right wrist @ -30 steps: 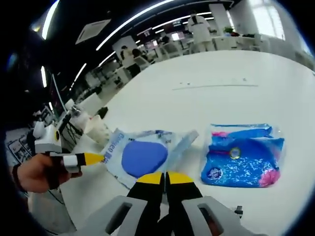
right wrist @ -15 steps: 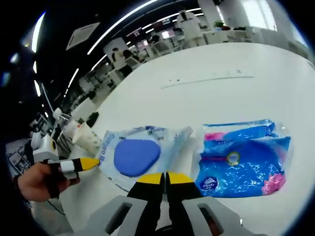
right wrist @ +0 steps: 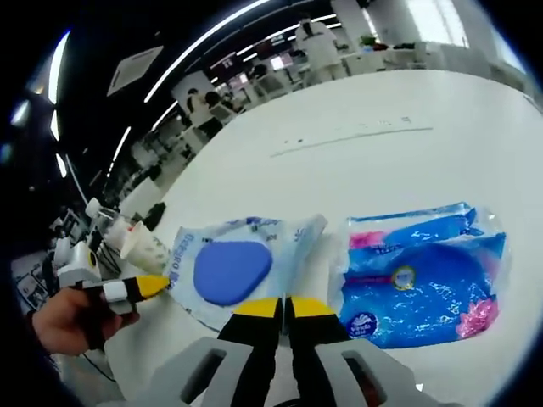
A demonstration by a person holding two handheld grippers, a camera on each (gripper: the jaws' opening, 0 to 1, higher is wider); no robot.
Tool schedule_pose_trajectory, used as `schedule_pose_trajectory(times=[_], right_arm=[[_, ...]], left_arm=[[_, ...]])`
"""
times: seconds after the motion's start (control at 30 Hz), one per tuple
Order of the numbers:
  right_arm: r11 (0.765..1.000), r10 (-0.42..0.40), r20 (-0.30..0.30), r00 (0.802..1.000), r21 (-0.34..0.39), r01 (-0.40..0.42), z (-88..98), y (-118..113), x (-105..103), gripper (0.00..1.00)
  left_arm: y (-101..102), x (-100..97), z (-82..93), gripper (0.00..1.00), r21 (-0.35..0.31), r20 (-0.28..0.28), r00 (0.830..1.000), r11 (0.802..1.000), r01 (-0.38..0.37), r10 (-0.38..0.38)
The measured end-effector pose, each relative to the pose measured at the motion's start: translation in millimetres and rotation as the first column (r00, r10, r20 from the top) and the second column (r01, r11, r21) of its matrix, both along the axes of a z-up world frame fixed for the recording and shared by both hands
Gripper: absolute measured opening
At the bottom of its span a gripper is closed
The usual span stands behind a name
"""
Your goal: Arrange the tabletop items into an orderly group along one side of the table until the central work area is clear of visible clutter.
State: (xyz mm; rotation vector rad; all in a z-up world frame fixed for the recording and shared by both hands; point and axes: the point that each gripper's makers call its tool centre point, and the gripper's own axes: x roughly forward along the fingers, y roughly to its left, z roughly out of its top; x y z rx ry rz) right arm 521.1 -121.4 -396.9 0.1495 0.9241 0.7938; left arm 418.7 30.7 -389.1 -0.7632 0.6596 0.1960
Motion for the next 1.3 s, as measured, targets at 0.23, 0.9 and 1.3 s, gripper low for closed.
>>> schedule_pose_trajectory(times=[0.23, 0.9, 1.3], right_arm=[[1.0, -0.016, 0.003, 1.0, 0.003, 0.016, 4.7, -5, -1, 0.07], [0.999, -0.04, 0.052, 0.998, 0.005, 0.039, 15.8, -39, -10, 0.17], [0.993, -0.106, 0.063, 0.992, -0.039, 0.109, 11.0, -99, -26, 0.18]], left_arm=[[0, -2.2, 3.1, 0.09, -0.019, 0.006, 1.0, 1.0, 0.0, 0.0], [-1, -31.9, -1.1, 0.1, 0.036, -0.008, 0.999, 0.999, 0.033, -0.032], [-64, -20.4, -8.6, 0.1, 0.051, 0.024, 0.98, 0.979, 0.195, -0.196]])
